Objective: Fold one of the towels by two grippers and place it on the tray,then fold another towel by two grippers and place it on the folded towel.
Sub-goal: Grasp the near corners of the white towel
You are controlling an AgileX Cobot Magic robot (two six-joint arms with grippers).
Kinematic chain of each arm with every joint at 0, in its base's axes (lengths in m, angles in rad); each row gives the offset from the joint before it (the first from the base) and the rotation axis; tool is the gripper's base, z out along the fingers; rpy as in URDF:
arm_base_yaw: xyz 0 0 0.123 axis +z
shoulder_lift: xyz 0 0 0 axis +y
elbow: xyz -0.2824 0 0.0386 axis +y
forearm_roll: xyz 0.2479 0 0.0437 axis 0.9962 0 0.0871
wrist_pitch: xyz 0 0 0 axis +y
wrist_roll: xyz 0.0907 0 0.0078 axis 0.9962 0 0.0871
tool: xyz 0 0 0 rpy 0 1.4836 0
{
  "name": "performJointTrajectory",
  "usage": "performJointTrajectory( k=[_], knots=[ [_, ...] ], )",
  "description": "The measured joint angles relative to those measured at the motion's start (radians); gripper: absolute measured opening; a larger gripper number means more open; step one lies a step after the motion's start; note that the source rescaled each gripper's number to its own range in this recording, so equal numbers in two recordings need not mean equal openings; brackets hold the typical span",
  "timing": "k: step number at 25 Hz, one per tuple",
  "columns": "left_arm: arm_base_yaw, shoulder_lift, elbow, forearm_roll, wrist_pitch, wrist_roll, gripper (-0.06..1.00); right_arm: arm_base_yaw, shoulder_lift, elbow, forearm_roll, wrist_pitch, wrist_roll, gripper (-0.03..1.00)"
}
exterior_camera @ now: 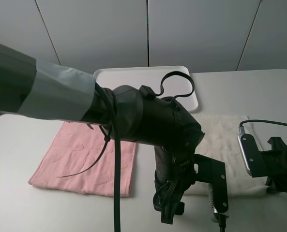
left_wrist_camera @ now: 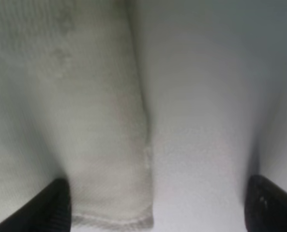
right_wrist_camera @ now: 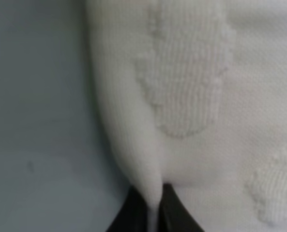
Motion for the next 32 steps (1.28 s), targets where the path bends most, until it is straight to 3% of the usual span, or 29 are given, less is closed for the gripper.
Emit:
performJointTrajectory(
  k=[15, 18, 20, 29, 32],
  knots=[
    [0.0, 0.002, 0.0, 0.016, -0.037, -0.049, 0.99, 0.0, 0.0, 0.0, 0.0, 0.005, 0.004, 0.0],
    [0.0, 0.008, -0.002, 0.02, -0.041, -0.057, 0.94, 0.0, 0.0, 0.0, 0.005, 0.005, 0.004, 0.0],
    [0.0, 0.01, -0.008, 0.03, -0.041, -0.074, 0.85, 0.0, 0.0, 0.0, 0.023, 0.005, 0.004, 0.0],
    [0.0, 0.014, -0.008, 0.064, -0.051, -0.096, 0.11, 0.0, 0.0, 0.0, 0.053, -0.016, 0.004, 0.0],
    [0.0, 0.014, -0.01, 0.091, -0.056, -0.115, 0.01, 0.0, 0.0, 0.0, 0.055, -0.018, 0.004, 0.0]
  ],
)
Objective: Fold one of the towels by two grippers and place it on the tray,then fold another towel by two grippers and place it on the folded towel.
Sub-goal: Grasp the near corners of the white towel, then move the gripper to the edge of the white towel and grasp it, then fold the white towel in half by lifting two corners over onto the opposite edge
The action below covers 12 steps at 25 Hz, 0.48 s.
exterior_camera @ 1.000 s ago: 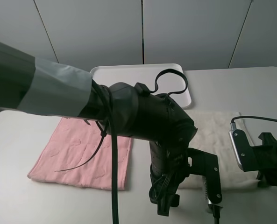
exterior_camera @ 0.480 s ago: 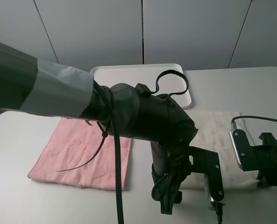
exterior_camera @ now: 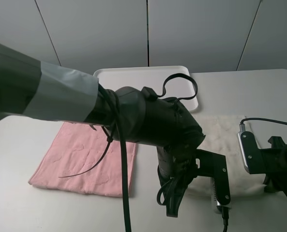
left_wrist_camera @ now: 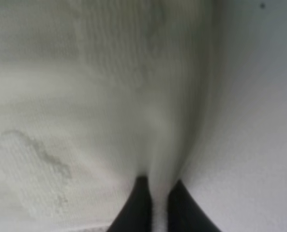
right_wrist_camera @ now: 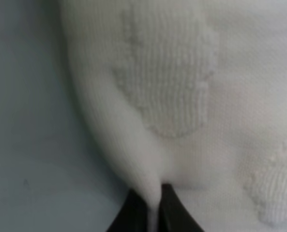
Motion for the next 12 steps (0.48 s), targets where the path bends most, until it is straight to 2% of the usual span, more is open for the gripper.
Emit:
performJointTrajectory(
  k=[7, 12],
  knots=[
    [-0.002, 0.0, 0.0, 0.065, -0.004, -0.084, 0.0, 0.0, 0.0, 0.0, 0.05, -0.027, 0.0, 0.0],
    [-0.002, -0.006, 0.0, 0.092, -0.006, -0.117, 0.0, 0.0, 0.0, 0.0, 0.05, -0.05, 0.061, 0.0]
  ],
)
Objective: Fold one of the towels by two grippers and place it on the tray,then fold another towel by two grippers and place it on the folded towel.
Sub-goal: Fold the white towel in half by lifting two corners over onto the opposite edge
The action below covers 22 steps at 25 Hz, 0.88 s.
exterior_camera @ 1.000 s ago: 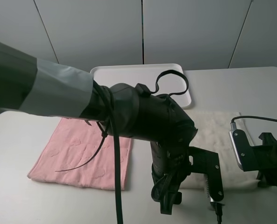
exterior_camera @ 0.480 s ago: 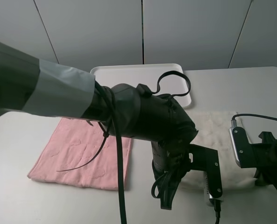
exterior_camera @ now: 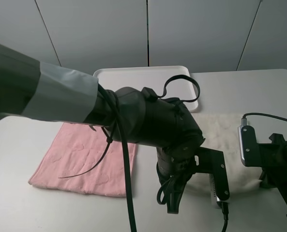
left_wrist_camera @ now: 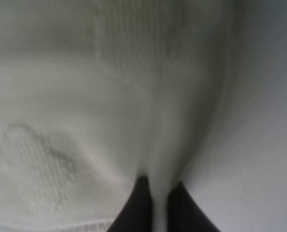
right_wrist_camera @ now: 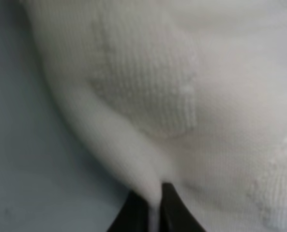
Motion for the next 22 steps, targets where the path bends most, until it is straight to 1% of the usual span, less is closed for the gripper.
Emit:
performJointTrajectory(
  k=[5, 10, 12, 17, 22],
  knots=[
    [0.0, -0.024, 0.0, 0.038, -0.006, -0.023, 0.0, 0.0, -0.046, 0.001, 0.019, -0.007, 0.028, 0.0],
    [0.014, -0.057, 0.002, 0.057, -0.059, -0.076, 0.0, 0.0, -0.147, 0.002, 0.031, -0.011, 0.128, 0.0],
    [0.031, -0.075, 0.002, 0.062, -0.085, -0.095, 0.0, 0.0, -0.188, 0.004, 0.042, -0.011, 0.189, 0.0],
    [0.092, -0.1, -0.026, 0.06, -0.106, -0.161, 0.0, 0.0, -0.275, 0.004, 0.049, -0.014, 0.324, 0.0],
    [0.145, -0.101, -0.058, 0.032, -0.114, -0.178, 0.0, 0.0, -0.299, -0.017, 0.049, -0.014, 0.439, 0.0]
  ],
)
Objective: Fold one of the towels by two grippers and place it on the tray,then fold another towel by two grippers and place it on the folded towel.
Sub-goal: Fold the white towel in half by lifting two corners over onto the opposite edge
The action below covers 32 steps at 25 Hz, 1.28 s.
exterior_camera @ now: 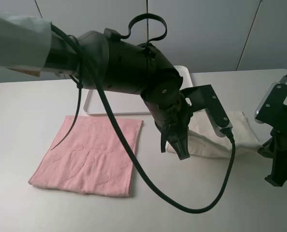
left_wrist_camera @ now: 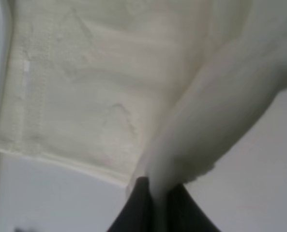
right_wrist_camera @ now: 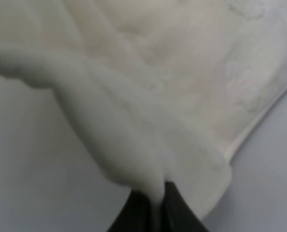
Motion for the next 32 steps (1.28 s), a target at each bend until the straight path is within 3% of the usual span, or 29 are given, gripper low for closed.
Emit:
performJointTrajectory(
  k=[9, 20, 23, 27, 29, 32],
  knots=[
    [0.046, 0.0, 0.0, -0.004, -0.063, -0.107, 0.0, 0.0, 0.067, -0.15, 0.0, 0.0, 0.214, 0.0],
    [0.115, 0.022, 0.0, -0.02, -0.109, -0.161, 0.0, -0.001, 0.318, -0.278, -0.002, -0.002, 0.349, 0.0],
    [0.124, 0.039, 0.0, -0.02, -0.125, -0.179, 0.08, -0.001, 0.343, -0.284, -0.033, -0.02, 0.375, 0.0],
    [0.139, 0.06, 0.0, -0.007, -0.138, -0.218, 0.29, -0.012, 0.353, -0.284, -0.08, -0.087, 0.426, 0.02],
    [0.147, 0.066, 0.0, 0.02, -0.143, -0.246, 0.38, -0.031, 0.354, -0.285, -0.08, -0.13, 0.435, 0.11],
    [0.159, 0.068, 0.0, 0.093, -0.15, -0.33, 0.56, -0.066, 0.354, -0.285, -0.082, -0.166, 0.437, 0.49]
  ],
)
